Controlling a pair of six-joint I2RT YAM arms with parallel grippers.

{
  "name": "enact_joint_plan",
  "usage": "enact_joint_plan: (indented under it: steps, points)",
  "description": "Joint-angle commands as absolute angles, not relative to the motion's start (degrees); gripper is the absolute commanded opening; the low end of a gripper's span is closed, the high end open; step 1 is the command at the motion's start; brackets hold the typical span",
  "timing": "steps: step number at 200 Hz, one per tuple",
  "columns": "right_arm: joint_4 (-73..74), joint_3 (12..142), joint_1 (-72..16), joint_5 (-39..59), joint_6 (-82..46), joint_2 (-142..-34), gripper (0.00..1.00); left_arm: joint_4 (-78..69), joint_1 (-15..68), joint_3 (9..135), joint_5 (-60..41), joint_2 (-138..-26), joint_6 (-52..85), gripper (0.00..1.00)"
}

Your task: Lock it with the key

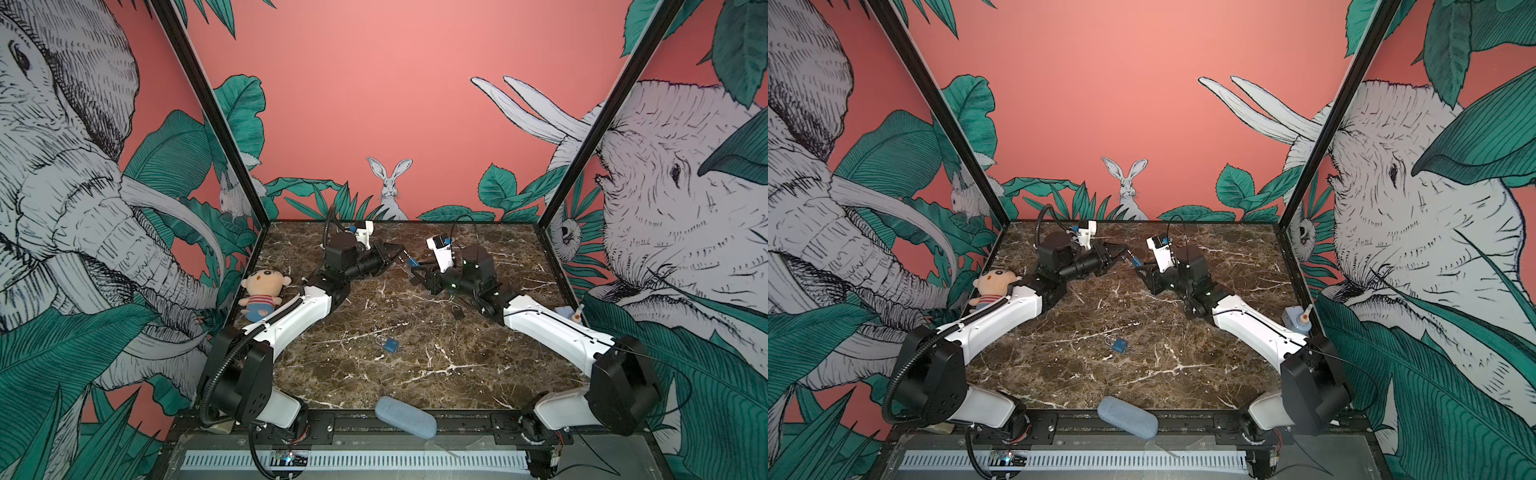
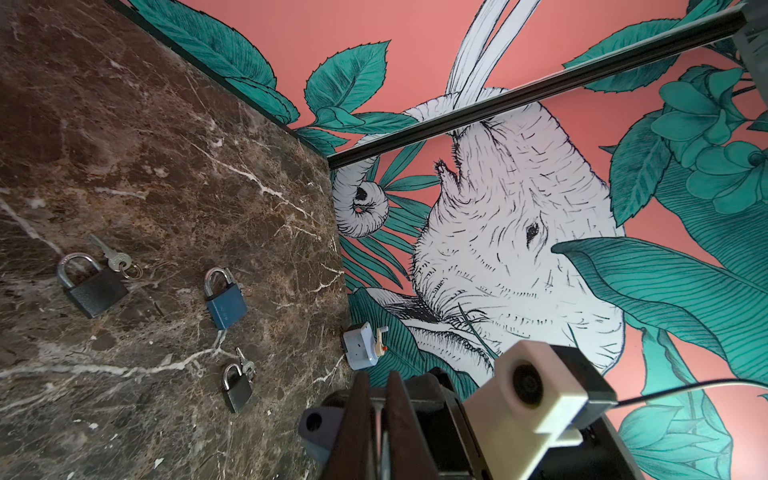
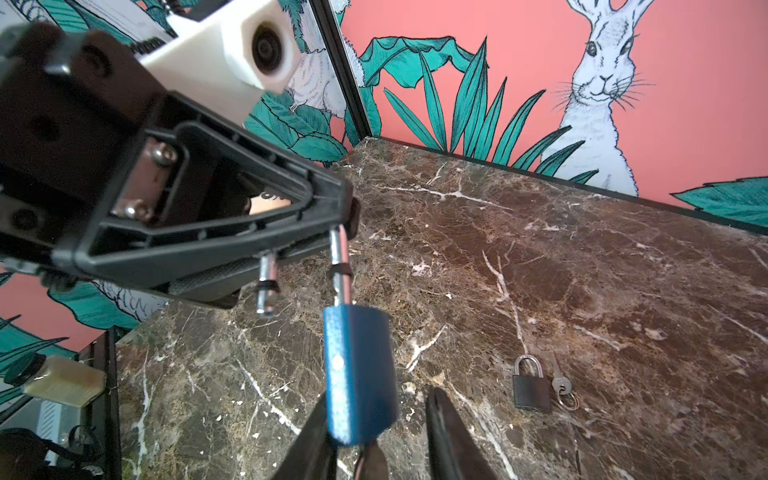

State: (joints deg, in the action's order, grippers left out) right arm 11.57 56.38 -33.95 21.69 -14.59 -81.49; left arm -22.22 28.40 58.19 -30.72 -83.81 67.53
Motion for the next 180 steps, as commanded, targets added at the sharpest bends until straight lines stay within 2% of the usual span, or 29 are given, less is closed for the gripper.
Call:
enact_joint_plan:
  steps: [1, 100, 124, 157, 180]
  points:
    - [14.91, 57.92, -33.31, 22.24, -14.58, -82.14, 0.30, -24.74, 28.74, 60.16, -31.24, -82.09, 68.76, 0.00]
    - [18.46, 58.32, -33.05, 24.36, -16.53, -83.76, 0.28, -24.75, 29.16, 59.77, -31.28, -81.99, 68.99, 0.00]
    - [18.24, 58.71, -32.98, 24.72, -16.51, -83.76, 0.20, -24.87, 29.09, 59.81, -31.24, -82.24, 68.82, 0.00]
    - [17.40, 59.48, -32.76, 24.76, -16.58, -84.27, 0.00, -25.49, 29.23, 59.52, -31.41, -82.44, 69.04, 0.00]
    - [17.58, 59.49, -32.36, 25.69, -17.86, -84.13, 0.00, -25.06, 29.18, 59.41, -31.72, -82.31, 68.15, 0.00]
